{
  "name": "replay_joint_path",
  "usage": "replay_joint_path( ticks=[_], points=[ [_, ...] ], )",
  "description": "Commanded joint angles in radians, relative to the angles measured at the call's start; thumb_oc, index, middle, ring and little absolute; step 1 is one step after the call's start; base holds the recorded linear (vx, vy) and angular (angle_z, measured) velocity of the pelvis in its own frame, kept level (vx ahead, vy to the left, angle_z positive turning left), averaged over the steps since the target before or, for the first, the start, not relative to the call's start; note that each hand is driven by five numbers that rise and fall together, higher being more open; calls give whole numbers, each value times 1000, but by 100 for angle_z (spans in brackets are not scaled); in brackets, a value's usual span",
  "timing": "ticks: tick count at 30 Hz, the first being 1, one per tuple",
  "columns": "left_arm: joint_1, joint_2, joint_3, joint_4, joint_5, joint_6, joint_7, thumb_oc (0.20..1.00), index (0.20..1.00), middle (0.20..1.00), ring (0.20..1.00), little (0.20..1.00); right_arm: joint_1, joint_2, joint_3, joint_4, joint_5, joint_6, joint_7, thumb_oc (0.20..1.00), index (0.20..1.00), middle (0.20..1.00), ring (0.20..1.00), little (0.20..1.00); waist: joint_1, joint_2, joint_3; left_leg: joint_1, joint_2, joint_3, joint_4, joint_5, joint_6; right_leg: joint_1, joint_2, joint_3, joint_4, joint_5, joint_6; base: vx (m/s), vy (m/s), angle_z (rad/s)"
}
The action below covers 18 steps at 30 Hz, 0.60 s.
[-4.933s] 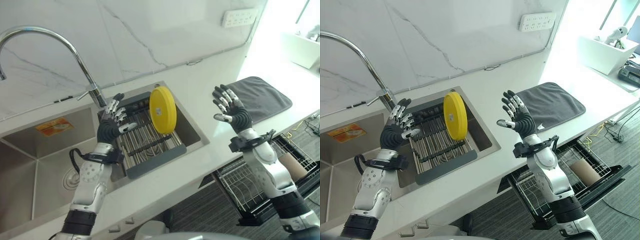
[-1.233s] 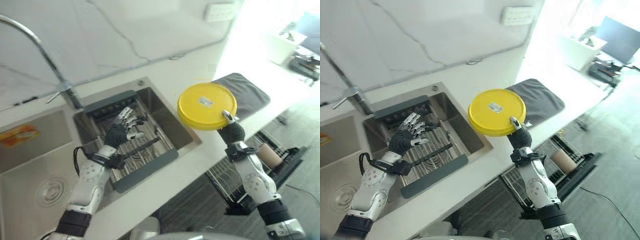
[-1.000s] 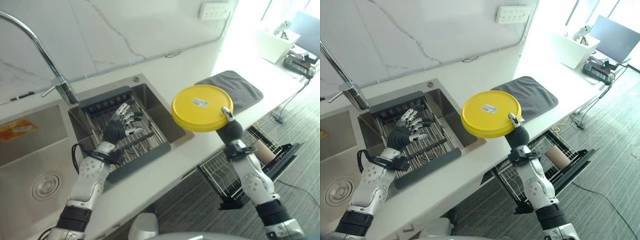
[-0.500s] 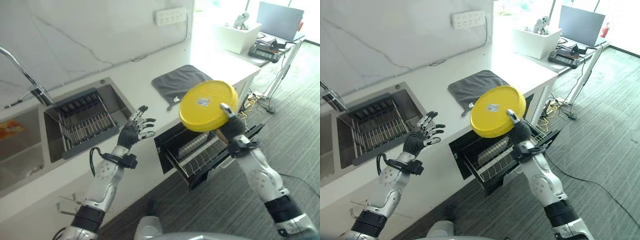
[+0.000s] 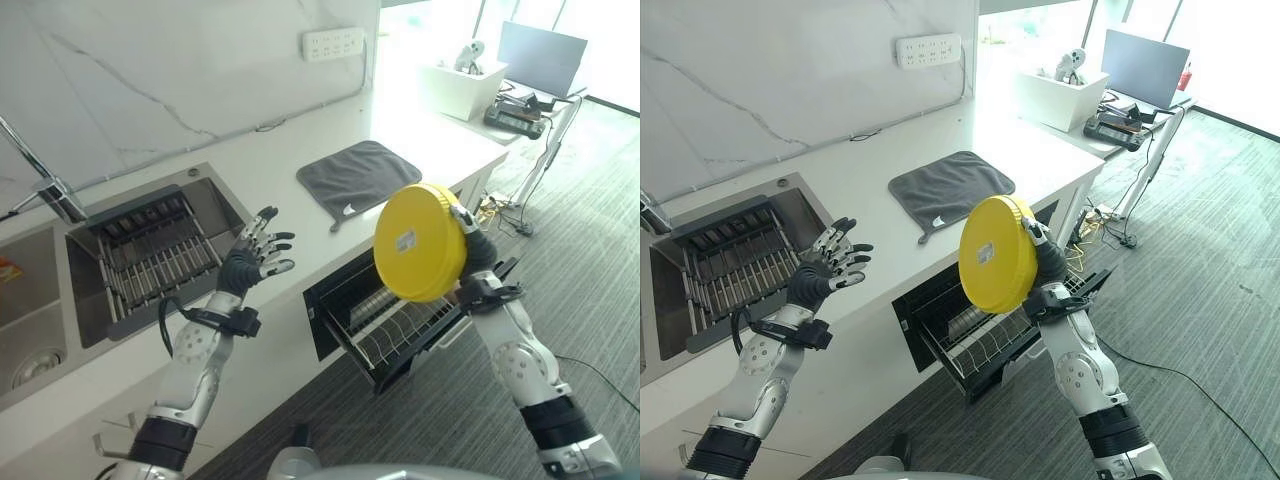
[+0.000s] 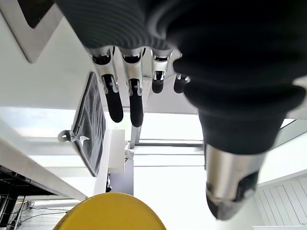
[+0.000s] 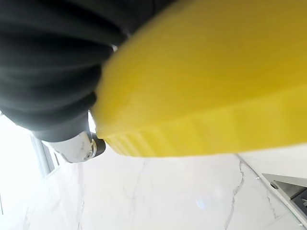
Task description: Place the dishes in the dishwasher.
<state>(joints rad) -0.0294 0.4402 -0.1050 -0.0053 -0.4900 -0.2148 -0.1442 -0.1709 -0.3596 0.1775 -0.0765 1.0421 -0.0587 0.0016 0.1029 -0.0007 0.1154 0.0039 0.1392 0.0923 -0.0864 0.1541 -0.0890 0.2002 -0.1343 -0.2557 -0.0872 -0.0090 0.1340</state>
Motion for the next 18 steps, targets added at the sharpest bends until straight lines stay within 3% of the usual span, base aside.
replay_joint_path(
  ticks=[1, 18],
  points=[
    [-30, 56, 41, -34, 2, -32, -9, 1000, 1000, 1000, 1000, 1000, -30, 29, -87, -33, 20, -91, 2, 200, 200, 200, 200, 200, 23, -26, -52, -1, 83, 29, -1, -56, -56, 43, -114, -80, 23, -21, 68, 44, -17, -1],
    [-46, 83, 48, -52, 7, 32, -66, 1000, 1000, 1000, 1000, 1000, -91, 23, -78, 289, -197, -29, -38, 200, 200, 200, 200, 200, 90, -37, -38, -15, 66, 3, 28, -63, -60, 66, -156, -147, 39, -3, 77, 53, -2, -1]
  ],
)
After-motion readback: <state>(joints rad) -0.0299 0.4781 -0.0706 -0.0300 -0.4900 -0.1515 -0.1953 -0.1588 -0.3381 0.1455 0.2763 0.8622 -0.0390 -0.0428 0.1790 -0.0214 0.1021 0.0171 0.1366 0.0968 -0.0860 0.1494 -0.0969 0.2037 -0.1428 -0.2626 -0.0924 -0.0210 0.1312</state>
